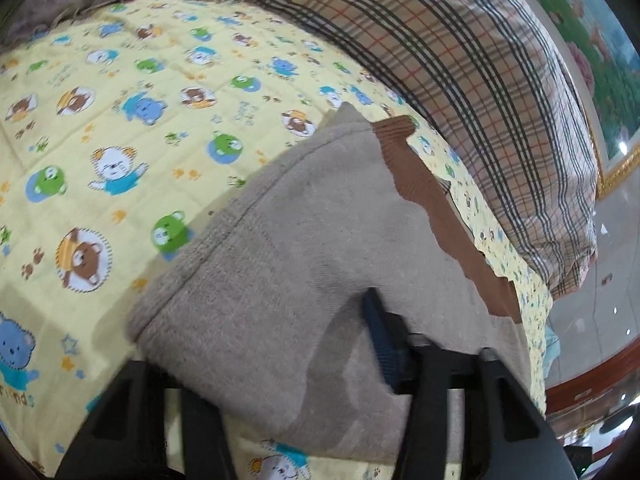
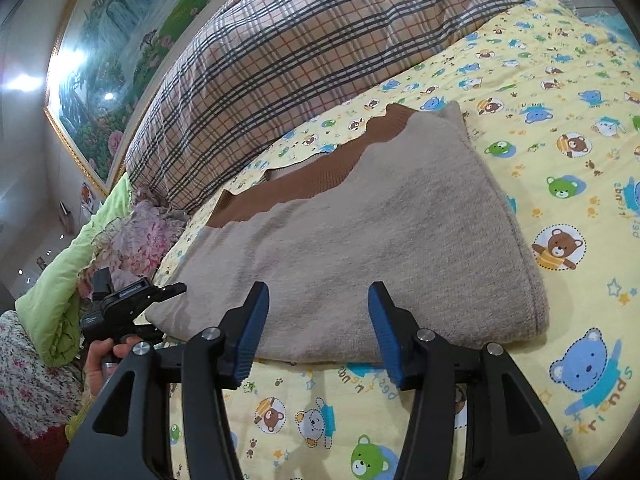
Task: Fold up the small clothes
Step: 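Grasp one side edge of the folded sweater with the right tool and lift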
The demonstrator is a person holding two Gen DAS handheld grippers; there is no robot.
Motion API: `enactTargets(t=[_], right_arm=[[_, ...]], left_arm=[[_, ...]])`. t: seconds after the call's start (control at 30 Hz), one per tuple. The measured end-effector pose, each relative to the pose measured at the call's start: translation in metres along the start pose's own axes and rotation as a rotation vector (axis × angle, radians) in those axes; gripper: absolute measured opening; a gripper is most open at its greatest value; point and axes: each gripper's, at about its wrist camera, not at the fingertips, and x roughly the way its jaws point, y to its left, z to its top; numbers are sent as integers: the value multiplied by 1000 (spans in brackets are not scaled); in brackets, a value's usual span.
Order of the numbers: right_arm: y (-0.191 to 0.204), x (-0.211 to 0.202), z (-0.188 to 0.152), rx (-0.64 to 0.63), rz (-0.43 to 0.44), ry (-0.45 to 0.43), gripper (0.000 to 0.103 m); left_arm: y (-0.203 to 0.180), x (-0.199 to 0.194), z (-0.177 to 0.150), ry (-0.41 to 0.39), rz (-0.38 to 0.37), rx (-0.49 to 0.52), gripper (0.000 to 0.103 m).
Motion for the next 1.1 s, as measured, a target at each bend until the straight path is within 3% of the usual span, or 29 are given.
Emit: enactTargets(t=[0.07, 0.13, 0.3, 0.4, 0.57, 0.67, 0.77, 0.93, 1.1], right_arm=[[-1, 1, 0, 7, 6, 3, 53], [-3, 1, 0, 16, 13, 7, 53], [-4, 1, -1, 29, 29, 5, 54], [-5, -2, 0, 31, 38, 0, 54], [-10, -10, 9, 75, 82, -2, 54], [-21, -20, 17, 149, 117, -4, 54], [-31, -33, 30, 176, 93, -17, 54], [-38, -37, 58, 173, 66, 3, 57], [-23, -3, 79, 109, 85, 101, 64]], left_arm=[[-7, -1, -1, -13, 14, 29, 21], [-19, -3, -2, -35, 38, 80, 15], [-43, -21, -6, -68, 28, 129, 7], [-67, -37, -12, -88, -32, 162, 6], [-138, -52, -42, -74, -122, 316, 6], [-173, -47, -69, -41, -160, 405, 6], [-196, -32, -97, 2, -182, 465, 6], [-201, 17, -134, 115, -143, 502, 6], [-192, 19, -138, 122, -156, 488, 6]])
